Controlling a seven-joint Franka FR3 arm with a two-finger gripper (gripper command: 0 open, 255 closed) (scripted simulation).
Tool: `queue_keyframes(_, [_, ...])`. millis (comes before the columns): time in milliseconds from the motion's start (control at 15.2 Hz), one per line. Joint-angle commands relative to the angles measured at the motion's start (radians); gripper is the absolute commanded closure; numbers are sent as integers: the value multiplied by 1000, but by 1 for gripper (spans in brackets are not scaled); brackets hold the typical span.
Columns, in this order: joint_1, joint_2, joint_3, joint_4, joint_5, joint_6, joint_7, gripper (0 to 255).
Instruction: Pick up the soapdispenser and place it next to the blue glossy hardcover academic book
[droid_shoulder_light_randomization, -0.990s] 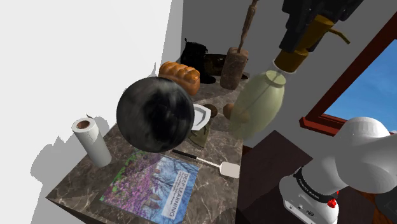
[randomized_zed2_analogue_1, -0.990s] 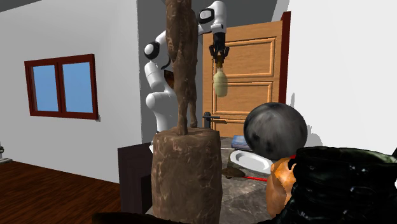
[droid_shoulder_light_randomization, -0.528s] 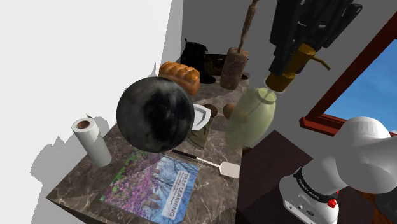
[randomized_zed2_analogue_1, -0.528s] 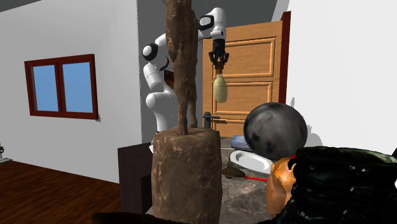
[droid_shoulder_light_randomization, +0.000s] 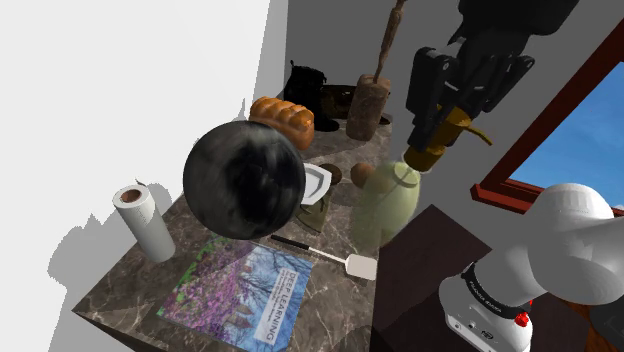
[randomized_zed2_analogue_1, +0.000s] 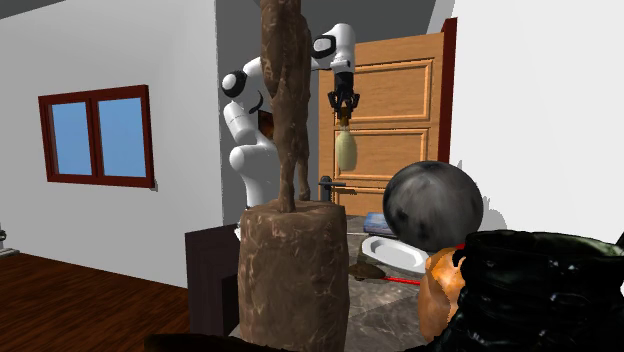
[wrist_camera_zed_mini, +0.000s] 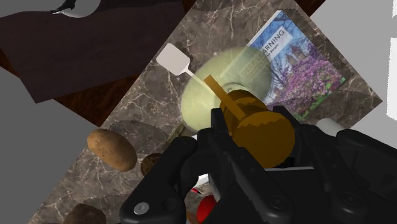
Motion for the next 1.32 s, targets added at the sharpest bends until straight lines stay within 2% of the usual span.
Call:
queue_keyframes(0, [3, -12, 4, -39, 5, 28, -4, 255])
queue_keyframes(1254, [31, -87, 51, -338, 57, 254, -30, 255])
